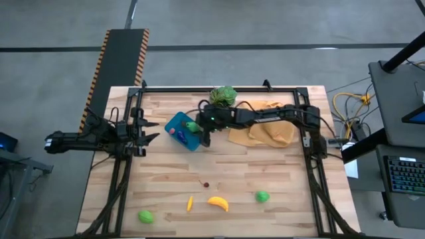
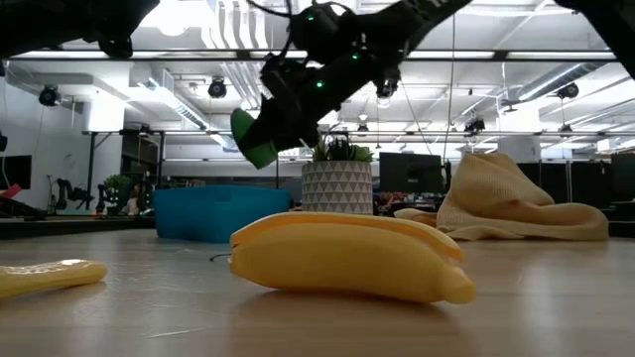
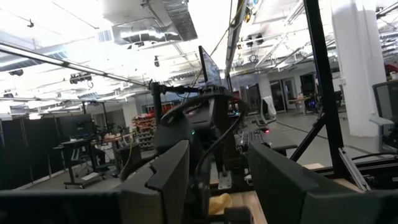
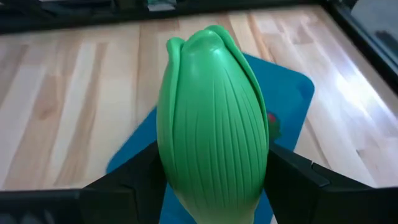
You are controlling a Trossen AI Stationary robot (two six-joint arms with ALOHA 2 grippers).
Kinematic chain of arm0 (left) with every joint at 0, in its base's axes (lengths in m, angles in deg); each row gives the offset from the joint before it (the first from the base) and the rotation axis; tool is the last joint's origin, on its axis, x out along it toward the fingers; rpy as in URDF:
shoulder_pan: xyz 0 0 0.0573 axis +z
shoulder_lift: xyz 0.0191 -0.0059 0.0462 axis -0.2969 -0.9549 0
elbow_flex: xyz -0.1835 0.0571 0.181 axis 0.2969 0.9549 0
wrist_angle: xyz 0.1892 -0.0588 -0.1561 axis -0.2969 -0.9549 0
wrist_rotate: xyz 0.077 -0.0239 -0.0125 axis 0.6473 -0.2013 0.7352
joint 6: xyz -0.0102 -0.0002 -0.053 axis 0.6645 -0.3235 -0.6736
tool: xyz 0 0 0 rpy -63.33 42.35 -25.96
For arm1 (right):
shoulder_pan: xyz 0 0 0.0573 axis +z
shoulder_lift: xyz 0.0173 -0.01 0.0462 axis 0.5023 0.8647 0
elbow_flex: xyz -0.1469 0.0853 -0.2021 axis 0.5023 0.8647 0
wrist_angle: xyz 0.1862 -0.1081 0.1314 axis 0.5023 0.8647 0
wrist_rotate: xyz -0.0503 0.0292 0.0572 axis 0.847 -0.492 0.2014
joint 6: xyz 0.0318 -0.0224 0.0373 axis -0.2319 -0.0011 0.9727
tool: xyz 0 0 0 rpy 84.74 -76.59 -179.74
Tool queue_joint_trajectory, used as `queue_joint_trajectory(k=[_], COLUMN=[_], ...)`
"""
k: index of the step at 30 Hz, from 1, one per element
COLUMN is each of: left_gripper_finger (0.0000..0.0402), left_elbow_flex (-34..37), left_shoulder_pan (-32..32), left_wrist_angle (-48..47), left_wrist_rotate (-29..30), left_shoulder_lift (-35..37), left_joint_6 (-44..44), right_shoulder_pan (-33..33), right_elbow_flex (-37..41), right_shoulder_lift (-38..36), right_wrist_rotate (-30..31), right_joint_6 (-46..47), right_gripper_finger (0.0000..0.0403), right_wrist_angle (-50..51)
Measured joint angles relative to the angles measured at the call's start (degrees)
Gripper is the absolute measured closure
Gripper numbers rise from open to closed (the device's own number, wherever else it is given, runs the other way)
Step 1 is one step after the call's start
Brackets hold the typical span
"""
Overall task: Pick and placing Produce into tupperware
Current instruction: Put the green corn into the blue bin
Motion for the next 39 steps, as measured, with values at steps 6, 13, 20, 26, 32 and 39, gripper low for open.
queue_joint_trajectory(k=[6,13,20,26,32,39], left_gripper_finger=[0.0250,0.0250,0.0250,0.0250,0.0250,0.0250], left_elbow_flex=[0.0,0.0,0.0,0.0,0.0,0.0], left_shoulder_pan=[0.0,0.0,0.0,0.0,0.0,0.0], left_wrist_angle=[-0.2,-0.5,-0.5,-0.5,-0.5,-0.5], left_wrist_rotate=[0.0,0.0,0.0,0.0,0.0,0.0], left_shoulder_lift=[0.3,0.3,0.4,0.4,0.3,0.3], left_joint_6=[0.0,0.0,0.0,0.0,0.0,0.0], right_shoulder_pan=[-0.2,-0.2,-0.5,-0.8,-1.1,-1.3], right_elbow_flex=[-11.0,-19.5,-26.9,-28.0,-27.4,-27.4], right_shoulder_lift=[5.2,11.5,16.4,18.1,18.1,17.8], right_wrist_rotate=[0.0,-1.0,-1.0,-1.0,-1.0,-0.9], right_joint_6=[0.0,-0.1,-0.8,-1.6,-1.6,-1.4], right_gripper_finger=[0.0186,0.0186,0.0186,0.0186,0.0186,0.0172], right_wrist_angle=[12.8,21.8,30.5,31.3,31.7,31.7])
